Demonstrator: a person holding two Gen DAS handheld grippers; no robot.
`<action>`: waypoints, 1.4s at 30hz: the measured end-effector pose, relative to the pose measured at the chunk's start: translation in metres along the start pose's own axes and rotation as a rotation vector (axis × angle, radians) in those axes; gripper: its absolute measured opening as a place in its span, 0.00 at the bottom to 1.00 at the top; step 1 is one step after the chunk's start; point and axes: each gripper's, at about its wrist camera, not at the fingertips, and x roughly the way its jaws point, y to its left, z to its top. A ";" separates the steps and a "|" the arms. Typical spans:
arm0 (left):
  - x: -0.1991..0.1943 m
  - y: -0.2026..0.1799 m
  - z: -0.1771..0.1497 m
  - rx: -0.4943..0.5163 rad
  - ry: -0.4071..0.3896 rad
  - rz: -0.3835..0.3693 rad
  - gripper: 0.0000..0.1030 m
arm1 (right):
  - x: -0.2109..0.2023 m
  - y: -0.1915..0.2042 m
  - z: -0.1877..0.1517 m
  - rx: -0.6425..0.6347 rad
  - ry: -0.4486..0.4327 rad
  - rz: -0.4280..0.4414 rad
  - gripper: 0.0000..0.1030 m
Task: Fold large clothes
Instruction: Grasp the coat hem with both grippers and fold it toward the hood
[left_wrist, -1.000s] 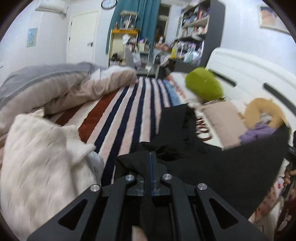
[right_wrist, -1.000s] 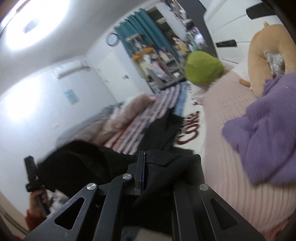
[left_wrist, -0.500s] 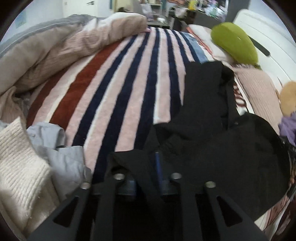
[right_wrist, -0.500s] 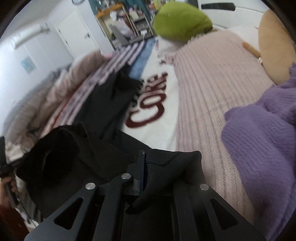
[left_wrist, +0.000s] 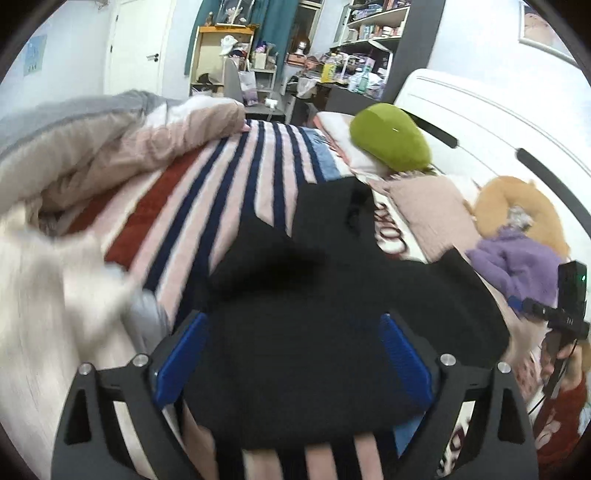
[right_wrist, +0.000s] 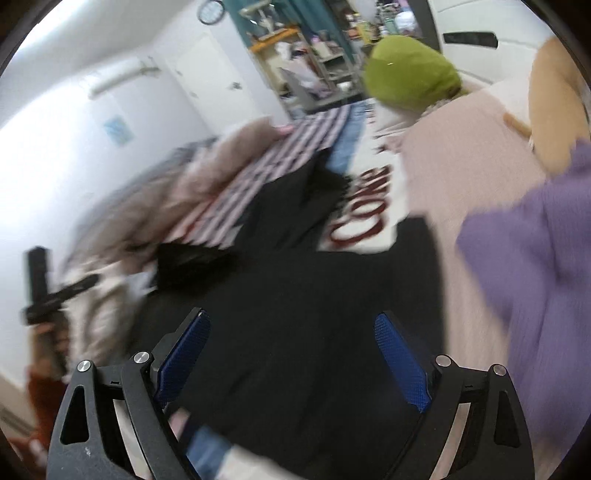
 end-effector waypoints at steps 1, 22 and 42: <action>-0.003 -0.002 -0.013 -0.007 0.002 -0.015 0.90 | -0.005 0.005 -0.013 0.010 -0.002 0.017 0.90; 0.122 0.024 -0.126 -0.437 0.058 -0.156 0.61 | 0.081 -0.012 -0.130 0.427 -0.144 -0.132 0.56; -0.011 -0.016 -0.191 -0.207 0.089 -0.198 0.22 | -0.031 0.053 -0.196 0.169 -0.133 -0.067 0.06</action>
